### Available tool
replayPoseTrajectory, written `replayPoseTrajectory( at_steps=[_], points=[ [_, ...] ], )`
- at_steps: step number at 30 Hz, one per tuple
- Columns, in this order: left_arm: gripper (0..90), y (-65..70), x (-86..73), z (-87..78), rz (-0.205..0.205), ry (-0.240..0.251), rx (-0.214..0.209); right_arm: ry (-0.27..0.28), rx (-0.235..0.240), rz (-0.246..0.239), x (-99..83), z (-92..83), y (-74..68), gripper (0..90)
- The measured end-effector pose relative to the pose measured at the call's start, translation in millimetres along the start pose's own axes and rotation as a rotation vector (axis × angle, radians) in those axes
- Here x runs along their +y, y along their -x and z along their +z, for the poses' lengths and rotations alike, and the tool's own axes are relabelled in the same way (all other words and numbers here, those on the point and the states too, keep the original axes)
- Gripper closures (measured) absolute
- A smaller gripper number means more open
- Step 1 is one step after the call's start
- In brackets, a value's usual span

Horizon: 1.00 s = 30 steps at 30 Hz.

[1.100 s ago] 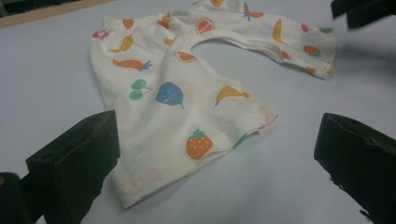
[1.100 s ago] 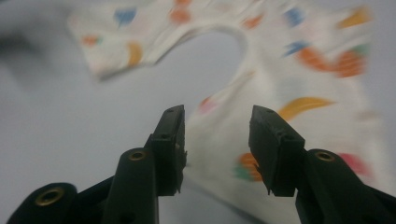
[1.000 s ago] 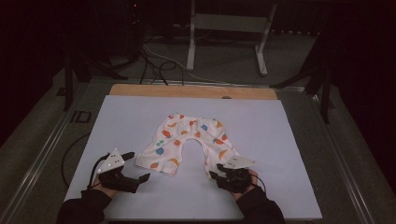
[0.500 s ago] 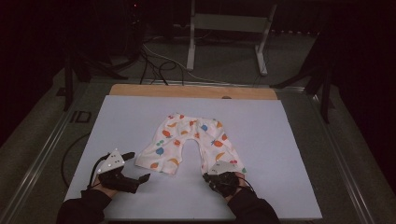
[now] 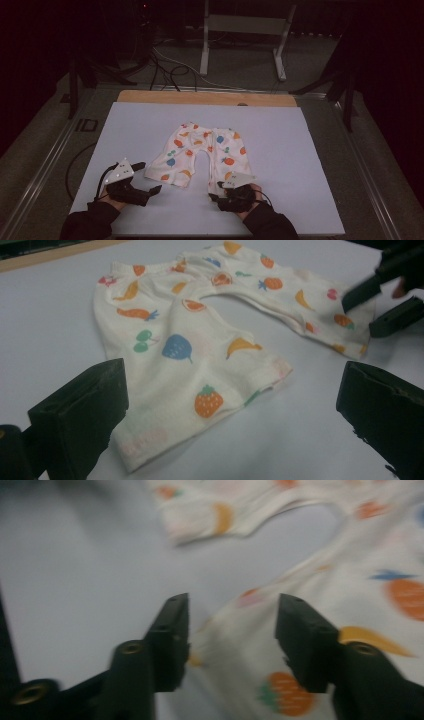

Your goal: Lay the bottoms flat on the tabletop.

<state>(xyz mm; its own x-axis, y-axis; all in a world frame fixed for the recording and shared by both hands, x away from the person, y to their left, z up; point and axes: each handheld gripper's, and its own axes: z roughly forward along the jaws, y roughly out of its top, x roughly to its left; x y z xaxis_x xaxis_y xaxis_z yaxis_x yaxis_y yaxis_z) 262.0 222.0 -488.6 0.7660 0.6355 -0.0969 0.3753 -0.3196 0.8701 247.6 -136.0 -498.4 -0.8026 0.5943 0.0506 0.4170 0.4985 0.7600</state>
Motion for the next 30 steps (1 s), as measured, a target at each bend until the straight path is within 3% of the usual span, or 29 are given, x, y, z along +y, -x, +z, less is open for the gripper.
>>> replayPoseTrajectory(
  at_steps=[4, 8, 17, 24, 30],
  points=[
    [1.4, -3.7, 4.3, 2.6, -0.016, 0.001, -0.009, 0.062, -0.054, 0.052, 5.9, -13.1, 23.1, 27.1],
    [1.4, -9.0, 10.9, 6.6, -0.019, -0.007, -0.015, 0.105, -0.060, 0.099, 9.2, -23.6, 45.0, 15.9],
    [1.4, -26.3, 32.2, 18.1, -0.024, -0.009, -0.019, 0.148, -0.127, 0.103, 20.0, -34.7, 79.4, 15.1],
    [1.4, -42.5, 54.6, 33.9, -0.009, -0.017, -0.005, 0.182, -0.149, 0.127, 27.4, -31.8, 108.1, 15.0],
    [1.4, -56.3, 71.6, 48.3, -0.014, -0.015, -0.001, 0.172, -0.173, 0.126, 40.5, -25.5, 131.1, 14.4]
  ],
)
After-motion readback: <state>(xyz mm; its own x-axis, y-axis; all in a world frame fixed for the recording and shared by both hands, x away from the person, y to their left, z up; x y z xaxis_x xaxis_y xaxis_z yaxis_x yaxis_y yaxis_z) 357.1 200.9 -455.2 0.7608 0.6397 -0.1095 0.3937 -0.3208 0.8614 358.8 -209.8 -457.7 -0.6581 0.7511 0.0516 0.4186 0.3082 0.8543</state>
